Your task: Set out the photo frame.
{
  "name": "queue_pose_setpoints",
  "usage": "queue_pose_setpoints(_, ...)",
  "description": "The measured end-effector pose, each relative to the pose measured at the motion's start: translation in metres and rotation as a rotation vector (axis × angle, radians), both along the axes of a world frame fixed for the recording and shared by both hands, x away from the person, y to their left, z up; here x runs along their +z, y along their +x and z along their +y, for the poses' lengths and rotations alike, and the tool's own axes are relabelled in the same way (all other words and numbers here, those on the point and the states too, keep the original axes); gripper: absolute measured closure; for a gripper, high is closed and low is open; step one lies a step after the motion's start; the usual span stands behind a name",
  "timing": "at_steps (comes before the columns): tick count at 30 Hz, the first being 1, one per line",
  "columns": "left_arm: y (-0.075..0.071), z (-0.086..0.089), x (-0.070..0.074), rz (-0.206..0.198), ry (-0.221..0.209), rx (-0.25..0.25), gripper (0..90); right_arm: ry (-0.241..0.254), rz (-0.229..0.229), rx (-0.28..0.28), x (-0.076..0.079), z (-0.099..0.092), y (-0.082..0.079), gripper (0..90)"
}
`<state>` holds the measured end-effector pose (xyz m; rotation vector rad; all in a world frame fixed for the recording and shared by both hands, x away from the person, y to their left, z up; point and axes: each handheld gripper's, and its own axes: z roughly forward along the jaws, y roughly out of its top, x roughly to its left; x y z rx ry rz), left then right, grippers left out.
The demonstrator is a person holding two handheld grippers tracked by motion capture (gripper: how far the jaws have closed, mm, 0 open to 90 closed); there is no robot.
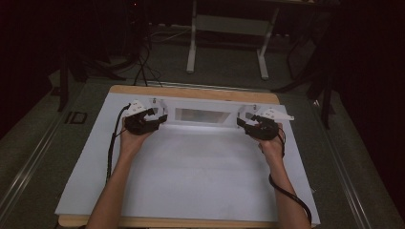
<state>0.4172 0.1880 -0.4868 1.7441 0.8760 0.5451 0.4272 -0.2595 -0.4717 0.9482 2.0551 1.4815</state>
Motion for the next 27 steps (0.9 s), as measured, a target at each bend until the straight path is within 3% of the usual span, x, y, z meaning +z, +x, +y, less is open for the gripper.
queue_pose_setpoints(10, 0.0067, -0.0055, -0.0026, -0.006, -0.009, -0.004, 40.9, -0.003, -0.002, -0.020, 0.0011, 0.0020, 0.0026, 45.4)
queue_pose_setpoints(19, 0.0100, -0.0089, -0.0016, 0.001, 0.011, 0.006, 41.2, -0.003, -0.005, -0.032, 0.0016, 0.0030, 0.0047, 45.6)
queue_pose_setpoints(27, 0.0109, -0.0088, -0.0020, 0.000, 0.010, 0.004, 41.5, -0.038, -0.026, -0.052, -0.0015, 0.0051, 0.0046, 46.0)
